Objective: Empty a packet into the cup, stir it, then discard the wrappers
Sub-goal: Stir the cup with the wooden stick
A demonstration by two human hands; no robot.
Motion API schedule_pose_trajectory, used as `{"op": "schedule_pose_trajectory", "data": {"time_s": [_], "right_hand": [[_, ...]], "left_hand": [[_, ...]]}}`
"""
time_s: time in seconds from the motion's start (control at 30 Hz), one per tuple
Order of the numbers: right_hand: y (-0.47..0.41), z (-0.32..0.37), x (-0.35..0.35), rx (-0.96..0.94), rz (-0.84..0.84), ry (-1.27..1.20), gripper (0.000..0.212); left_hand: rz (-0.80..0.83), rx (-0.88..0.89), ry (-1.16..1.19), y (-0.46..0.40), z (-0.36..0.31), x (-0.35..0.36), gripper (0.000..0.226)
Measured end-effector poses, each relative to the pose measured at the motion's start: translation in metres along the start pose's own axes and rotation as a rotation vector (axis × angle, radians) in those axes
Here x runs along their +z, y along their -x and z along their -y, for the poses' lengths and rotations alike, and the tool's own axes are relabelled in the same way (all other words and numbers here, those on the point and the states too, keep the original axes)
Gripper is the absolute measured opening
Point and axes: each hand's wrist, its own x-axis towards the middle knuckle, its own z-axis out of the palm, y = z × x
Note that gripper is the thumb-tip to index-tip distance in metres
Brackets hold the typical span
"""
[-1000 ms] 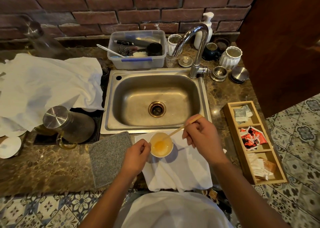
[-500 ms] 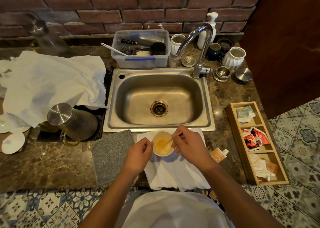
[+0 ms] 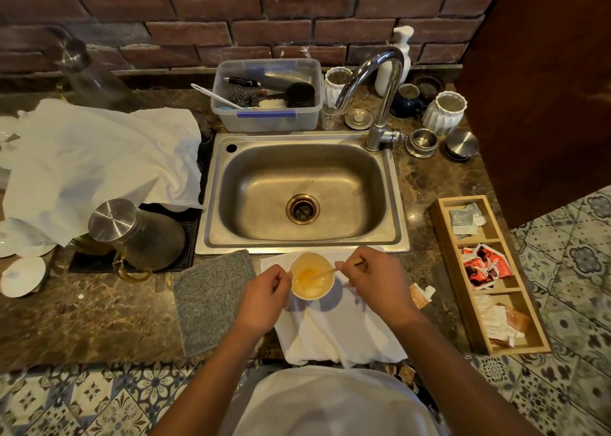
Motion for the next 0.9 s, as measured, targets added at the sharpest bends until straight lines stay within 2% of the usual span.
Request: {"op": "schedule_pose_trajectory", "data": {"time_s": [0.13, 0.3, 0.43, 0.77, 0.9], "right_hand": [[0.000, 0.002, 0.000, 0.013, 0.040, -0.007, 0.015], [0.007, 0.002, -0.003, 0.044, 0.201, -0.135, 0.014], [0.009, 0.002, -0.005, 0.066, 0.269, -0.139, 0.014], [0.006, 0.009, -0.029, -0.035, 0.630, -0.101, 0.020], [0.004, 0.010, -0.029, -0.017, 0.619, -0.158, 0.019]], "left_hand": [[0.003, 0.005, -0.005, 0.000, 0.000, 0.000, 0.035], [0.011, 0.009, 0.005, 0.000, 0.000, -0.001, 0.035], [0.006, 0.005, -0.002, 0.000, 0.000, 0.000, 0.035], [0.011, 0.005, 0.000, 0.001, 0.001, -0.001, 0.034], [0.011, 0.003, 0.001, 0.002, 0.003, -0.002, 0.035]]}}
